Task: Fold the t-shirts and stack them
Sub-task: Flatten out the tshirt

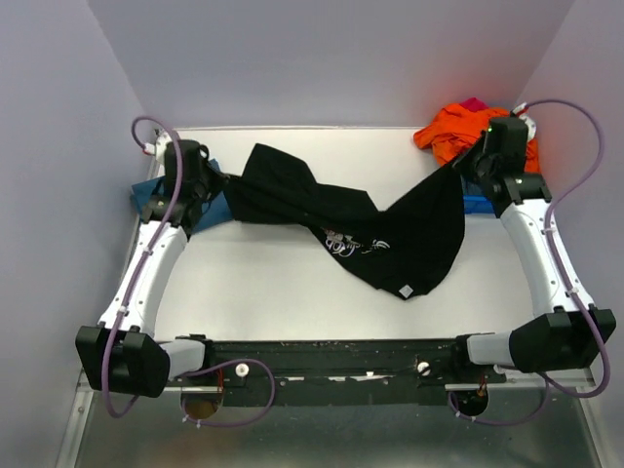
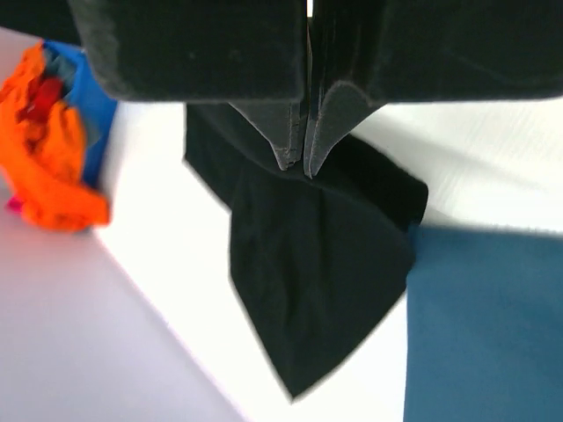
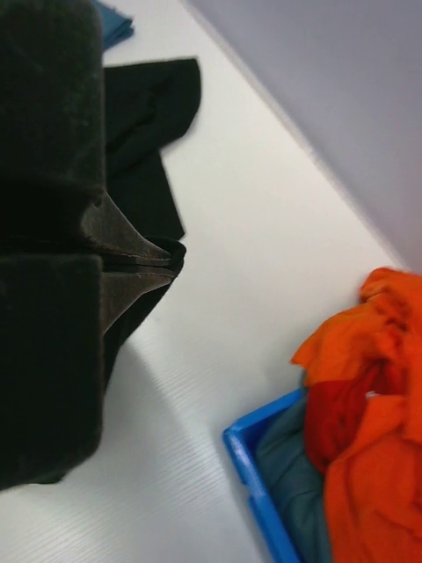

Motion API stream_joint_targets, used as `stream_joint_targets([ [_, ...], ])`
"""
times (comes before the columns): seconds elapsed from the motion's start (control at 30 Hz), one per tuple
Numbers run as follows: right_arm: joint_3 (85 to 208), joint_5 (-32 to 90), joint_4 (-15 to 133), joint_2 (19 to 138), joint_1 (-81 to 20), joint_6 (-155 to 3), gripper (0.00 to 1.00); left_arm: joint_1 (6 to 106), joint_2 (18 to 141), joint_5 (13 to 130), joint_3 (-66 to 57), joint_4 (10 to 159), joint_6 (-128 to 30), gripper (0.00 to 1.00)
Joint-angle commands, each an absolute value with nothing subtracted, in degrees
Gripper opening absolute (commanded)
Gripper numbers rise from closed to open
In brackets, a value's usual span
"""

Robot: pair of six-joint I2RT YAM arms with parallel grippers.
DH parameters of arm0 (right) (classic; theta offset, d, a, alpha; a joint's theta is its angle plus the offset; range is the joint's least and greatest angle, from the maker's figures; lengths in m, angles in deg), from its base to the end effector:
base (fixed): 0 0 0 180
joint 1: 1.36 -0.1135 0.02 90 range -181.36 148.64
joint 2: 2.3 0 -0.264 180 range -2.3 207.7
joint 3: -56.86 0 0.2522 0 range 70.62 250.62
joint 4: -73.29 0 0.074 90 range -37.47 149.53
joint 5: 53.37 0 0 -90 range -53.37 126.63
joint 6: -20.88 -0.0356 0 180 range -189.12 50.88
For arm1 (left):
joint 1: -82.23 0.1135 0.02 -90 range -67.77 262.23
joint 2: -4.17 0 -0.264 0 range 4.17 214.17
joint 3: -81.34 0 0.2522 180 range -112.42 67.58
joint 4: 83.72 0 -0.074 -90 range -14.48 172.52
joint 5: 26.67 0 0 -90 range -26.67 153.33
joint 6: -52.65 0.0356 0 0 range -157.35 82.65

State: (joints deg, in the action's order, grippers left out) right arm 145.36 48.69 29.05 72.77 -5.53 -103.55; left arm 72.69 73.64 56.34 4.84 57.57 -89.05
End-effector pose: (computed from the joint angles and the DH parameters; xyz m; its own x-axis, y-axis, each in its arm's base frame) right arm 0.2905 0.0137 0.3714 -0.3604 0.5281 -0.7689 0.3778 0.8363 0.3973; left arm 0.2677 -0.0406 0.3342 -0.3699 -0.7277 -0.5776 -0.3678 0.6856 -0.6282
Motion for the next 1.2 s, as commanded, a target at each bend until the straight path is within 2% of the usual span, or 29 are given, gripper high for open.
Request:
stream_joint_targets([
  [0.0,161.55,43.76,23.25,75.12,-1.99,-102.52,0.01,79.31,77.11,59.36,-9.47,54.75,-85.87,0.0],
  [0.23,186.96,34.27,15.94,81.37,2.94,-100.67,0.01,86.7,83.27,63.24,-28.29,51.67,-85.15,0.0],
  [0.43,200.42,29.7,16.2,81.73,6.36,-99.79,0.01,90.92,84.42,69.47,-35.51,53.69,-86.56,0.0],
  [0.53,199.65,25.84,19.09,77.27,7.16,-100.93,0.01,91.1,83.72,70.53,-38.94,52.9,-85.69,0.0],
  [0.67,183.69,19.77,32.52,62.52,7.16,-101.81,0.01,91.19,77.4,72.29,-35.44,58.51,-85.77,0.0],
  [0.77,179.25,19.76,35.54,54.24,7.16,-100.5,0.01,91.19,72.13,71.5,-34.11,60.63,-84.9,0.0],
  [1.0,185.29,26.08,32.12,46.66,7.16,-94.26,0.01,91.1,65.79,66.33,-40.52,59.84,-82.52,0.0],
  [1.17,203.83,25.31,19.83,59.55,7.16,-93.9,0.01,91.1,68.32,62.19,-41.33,57.91,-86.38,0.0],
])
